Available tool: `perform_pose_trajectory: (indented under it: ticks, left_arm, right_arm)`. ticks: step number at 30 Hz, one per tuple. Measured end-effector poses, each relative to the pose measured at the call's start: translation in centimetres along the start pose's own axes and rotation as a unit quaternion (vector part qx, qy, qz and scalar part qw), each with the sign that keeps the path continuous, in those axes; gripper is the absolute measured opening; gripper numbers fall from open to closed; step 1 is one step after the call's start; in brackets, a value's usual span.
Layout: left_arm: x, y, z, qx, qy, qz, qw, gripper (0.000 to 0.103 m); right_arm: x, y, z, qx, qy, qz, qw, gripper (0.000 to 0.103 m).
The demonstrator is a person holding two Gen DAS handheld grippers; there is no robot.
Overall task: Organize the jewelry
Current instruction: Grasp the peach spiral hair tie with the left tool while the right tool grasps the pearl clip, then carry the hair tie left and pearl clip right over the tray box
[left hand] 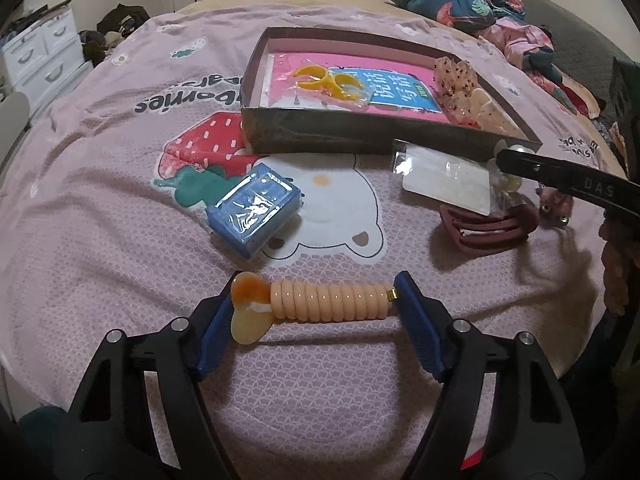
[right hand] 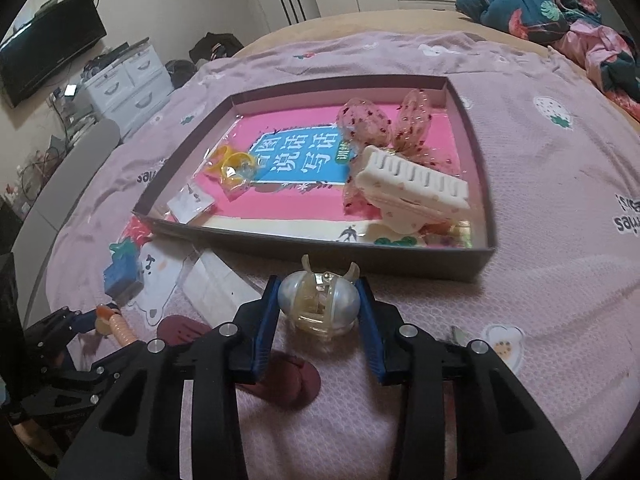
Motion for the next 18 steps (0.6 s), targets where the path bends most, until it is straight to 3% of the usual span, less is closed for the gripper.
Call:
perform_pose_trajectory:
  ticks: [18]
  left_arm:
    - [4.9, -1.2, 3.4, -0.028, 0.028, 0.046, 0.9981, 0.067]
  right_arm:
    - [8.6, 0.9, 1.9, -0.025, -0.012, 0.063, 0.998, 0.036]
Point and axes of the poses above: each gripper's, at about its wrist camera, not at the fingertips, and x roughly against the way its jaws point, z to its right, y to its underside, the point moved 8 cm from there along -x, roughly the way its jaws point, and after that the axes turned 2 degrees about z, right-handed, at the moved point
